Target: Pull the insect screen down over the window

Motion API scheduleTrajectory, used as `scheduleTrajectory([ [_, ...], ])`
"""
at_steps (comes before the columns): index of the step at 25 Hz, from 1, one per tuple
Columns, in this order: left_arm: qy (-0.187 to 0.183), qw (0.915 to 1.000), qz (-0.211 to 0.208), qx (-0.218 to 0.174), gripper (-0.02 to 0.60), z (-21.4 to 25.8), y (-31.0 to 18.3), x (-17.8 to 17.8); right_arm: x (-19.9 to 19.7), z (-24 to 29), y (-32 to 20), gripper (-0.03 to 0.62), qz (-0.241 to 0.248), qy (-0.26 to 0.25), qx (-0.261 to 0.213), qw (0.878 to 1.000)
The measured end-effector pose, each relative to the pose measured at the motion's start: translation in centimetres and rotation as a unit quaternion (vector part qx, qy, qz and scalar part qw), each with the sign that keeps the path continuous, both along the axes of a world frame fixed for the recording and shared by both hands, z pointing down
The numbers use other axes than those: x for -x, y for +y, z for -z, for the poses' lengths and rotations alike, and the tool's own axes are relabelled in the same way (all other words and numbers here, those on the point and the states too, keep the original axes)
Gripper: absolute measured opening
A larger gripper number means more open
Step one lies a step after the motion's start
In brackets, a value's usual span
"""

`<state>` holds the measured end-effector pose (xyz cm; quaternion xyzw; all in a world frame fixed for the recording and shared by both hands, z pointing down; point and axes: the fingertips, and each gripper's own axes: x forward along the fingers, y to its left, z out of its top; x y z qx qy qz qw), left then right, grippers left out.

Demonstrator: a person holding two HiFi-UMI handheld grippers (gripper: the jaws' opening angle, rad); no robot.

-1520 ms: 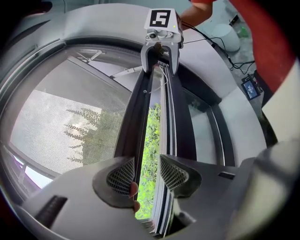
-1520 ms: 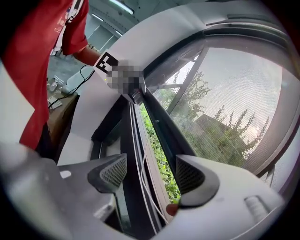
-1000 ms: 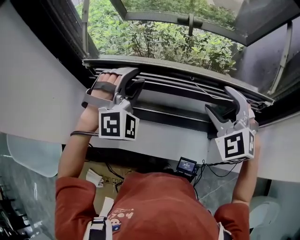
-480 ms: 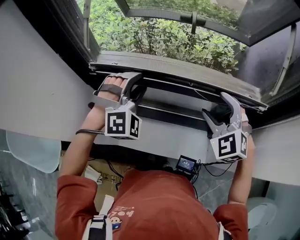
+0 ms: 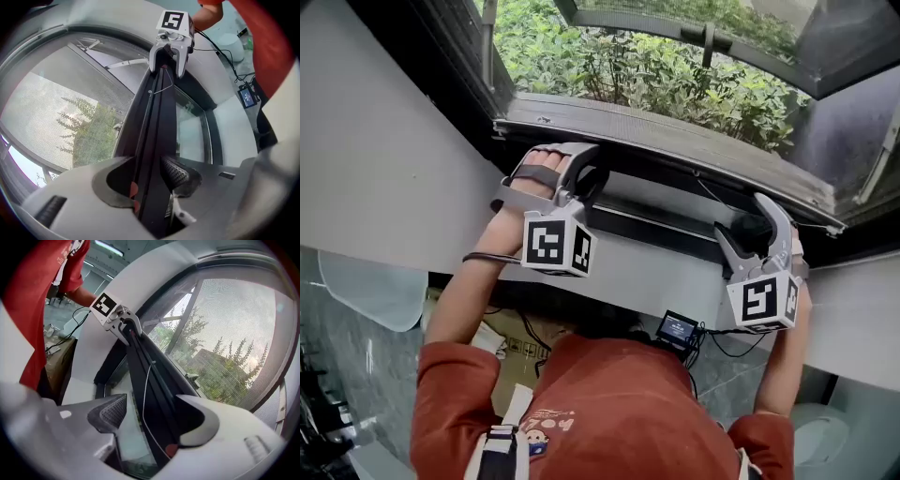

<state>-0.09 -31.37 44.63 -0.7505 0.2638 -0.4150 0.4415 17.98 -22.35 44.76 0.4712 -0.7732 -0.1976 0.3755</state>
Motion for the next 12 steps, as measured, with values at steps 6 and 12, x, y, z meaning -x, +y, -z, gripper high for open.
scheduleTrajectory([
  [6,0.009,0.9999,-0.006,0.003,0.172,-0.5,-0.1,0.0,0.2,-0.4,-0.2,0.328,-0.01,-0.01,-0.013,1.0],
  [12,0.004,1.0,0.002,0.001,0.166,-0.3,-0.9,0.4,0.2,0.3,-1.0,0.321,0.0,-0.051,-0.042,0.998],
])
